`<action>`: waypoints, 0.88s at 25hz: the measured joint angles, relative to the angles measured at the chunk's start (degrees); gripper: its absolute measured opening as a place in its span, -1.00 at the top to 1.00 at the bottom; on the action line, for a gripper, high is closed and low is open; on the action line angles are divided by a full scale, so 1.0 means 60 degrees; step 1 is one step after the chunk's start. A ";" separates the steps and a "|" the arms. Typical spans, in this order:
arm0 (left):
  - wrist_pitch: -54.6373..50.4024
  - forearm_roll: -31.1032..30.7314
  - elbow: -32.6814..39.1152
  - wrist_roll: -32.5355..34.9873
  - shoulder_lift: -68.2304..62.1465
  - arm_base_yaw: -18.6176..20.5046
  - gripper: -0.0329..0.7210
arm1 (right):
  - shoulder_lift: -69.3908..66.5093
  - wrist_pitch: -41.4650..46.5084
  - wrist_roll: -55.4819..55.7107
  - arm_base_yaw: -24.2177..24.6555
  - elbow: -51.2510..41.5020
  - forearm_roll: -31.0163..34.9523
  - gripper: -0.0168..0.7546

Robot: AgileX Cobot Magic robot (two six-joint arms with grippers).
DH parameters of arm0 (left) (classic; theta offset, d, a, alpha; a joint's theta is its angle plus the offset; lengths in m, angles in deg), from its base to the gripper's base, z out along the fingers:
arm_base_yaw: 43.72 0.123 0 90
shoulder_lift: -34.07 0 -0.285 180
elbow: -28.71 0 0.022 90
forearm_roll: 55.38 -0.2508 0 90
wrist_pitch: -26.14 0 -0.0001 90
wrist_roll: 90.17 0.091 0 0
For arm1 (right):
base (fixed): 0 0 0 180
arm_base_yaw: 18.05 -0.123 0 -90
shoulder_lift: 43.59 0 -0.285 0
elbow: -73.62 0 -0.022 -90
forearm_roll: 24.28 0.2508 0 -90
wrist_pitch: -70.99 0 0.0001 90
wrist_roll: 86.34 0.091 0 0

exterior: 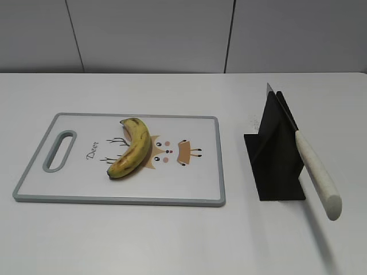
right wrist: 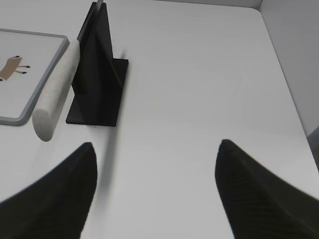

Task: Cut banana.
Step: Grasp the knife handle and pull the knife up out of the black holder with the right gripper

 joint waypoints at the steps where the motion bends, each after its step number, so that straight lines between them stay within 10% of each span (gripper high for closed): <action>1: 0.0000 0.0000 0.0000 0.0000 0.0000 0.0000 -0.60 | 0.0000 0.0000 0.0000 0.0000 0.0000 0.0000 -0.49; 22: 0.0000 0.0000 0.0000 0.0000 0.0000 0.0000 -0.60 | 0.0000 0.0000 0.0000 0.0000 0.0000 0.0000 -0.49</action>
